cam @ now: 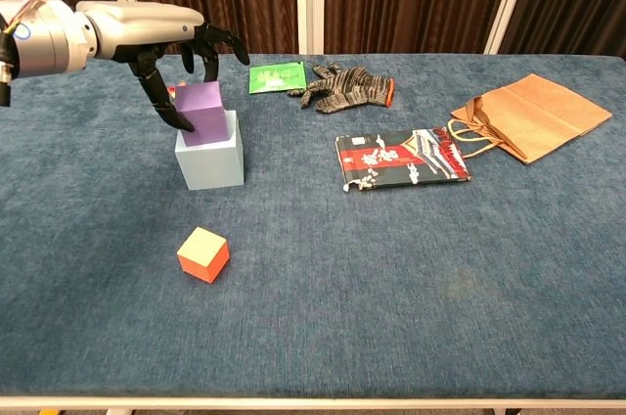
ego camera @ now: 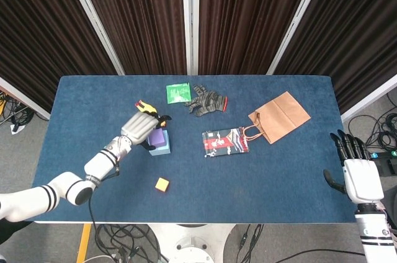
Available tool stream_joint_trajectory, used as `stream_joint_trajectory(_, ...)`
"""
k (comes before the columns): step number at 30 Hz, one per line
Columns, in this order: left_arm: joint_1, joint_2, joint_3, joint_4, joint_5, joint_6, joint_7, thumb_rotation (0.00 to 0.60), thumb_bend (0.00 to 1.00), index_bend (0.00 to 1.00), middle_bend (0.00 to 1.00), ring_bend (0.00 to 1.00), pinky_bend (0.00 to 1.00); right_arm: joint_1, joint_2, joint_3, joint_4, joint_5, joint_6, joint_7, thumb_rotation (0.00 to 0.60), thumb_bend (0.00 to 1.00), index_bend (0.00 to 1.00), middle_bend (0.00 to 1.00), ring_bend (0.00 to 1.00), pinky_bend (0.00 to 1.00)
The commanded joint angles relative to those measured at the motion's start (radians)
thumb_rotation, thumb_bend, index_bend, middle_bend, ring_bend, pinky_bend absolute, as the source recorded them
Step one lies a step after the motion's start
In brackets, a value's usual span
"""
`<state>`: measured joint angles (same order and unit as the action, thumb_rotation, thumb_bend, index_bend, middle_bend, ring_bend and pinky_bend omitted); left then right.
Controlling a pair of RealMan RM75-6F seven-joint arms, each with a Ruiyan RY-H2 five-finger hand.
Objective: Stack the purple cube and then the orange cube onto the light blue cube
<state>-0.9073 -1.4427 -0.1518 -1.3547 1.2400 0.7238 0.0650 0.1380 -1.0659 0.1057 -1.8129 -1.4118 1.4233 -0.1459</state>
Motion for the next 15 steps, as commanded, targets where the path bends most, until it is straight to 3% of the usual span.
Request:
stream_joint_trajectory(1,-0.002,0.000,0.000,0.000,0.003,0.001,-0.004,0.600,0.16,0.25,0.56,0.29,0.33,0.000,0.001,-0.001,0.001,0.000,0.000,0.001,0.600,0.24,0.01,0.00,0.00,0.00)
stream_joint_trajectory(9,-0.001,0.015,-0.015,-0.012,-0.014,0.016,-0.007,0.600,0.14,0.25,0.38,0.29,0.32,0.000,0.003,-0.002,0.003,0.000,-0.003,0.007,0.600,0.24,0.01,0.00,0.00,0.00)
stream_joint_trajectory(15,0.009,0.102,-0.004,-0.113,-0.043,0.011,0.046,0.600,0.13,0.20,0.35,0.25,0.32,-0.001,0.006,0.000,0.004,0.002,-0.001,0.017,0.600,0.24,0.02,0.00,0.00,0.00)
